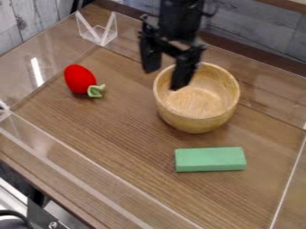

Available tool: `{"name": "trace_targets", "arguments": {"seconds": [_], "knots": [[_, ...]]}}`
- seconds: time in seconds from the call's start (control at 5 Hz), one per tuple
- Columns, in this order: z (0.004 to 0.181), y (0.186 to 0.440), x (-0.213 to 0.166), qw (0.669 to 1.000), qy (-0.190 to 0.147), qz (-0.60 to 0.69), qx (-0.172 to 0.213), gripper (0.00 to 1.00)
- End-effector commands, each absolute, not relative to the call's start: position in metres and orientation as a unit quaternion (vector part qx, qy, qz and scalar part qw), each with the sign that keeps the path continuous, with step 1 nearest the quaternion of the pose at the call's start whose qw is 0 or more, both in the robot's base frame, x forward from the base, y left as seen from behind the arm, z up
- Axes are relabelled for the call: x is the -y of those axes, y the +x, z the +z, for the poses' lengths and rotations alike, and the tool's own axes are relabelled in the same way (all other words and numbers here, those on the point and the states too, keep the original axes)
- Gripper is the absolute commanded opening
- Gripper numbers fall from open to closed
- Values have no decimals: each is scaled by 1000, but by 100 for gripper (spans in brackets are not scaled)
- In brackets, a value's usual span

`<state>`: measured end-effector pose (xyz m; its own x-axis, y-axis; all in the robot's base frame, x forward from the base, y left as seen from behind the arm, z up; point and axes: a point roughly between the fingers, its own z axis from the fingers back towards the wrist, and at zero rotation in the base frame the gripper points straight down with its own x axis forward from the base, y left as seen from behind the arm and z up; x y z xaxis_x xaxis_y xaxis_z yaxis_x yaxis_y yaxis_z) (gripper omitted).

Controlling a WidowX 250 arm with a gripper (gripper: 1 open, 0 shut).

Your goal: Move the red fruit to the right

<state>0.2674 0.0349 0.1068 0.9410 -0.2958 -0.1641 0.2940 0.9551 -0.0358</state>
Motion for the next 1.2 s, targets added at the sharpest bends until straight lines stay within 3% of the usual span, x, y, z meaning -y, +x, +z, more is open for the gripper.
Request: {"name": "trace_targets", "arguments": {"seconds": [0.0,0.4,1.0], "knots": [[119,267,-66,978,13,-200,-58,100],[104,266,-126,973,31,-220,-70,100],[85,275,-167,983,34,-163,-75,100]]}}
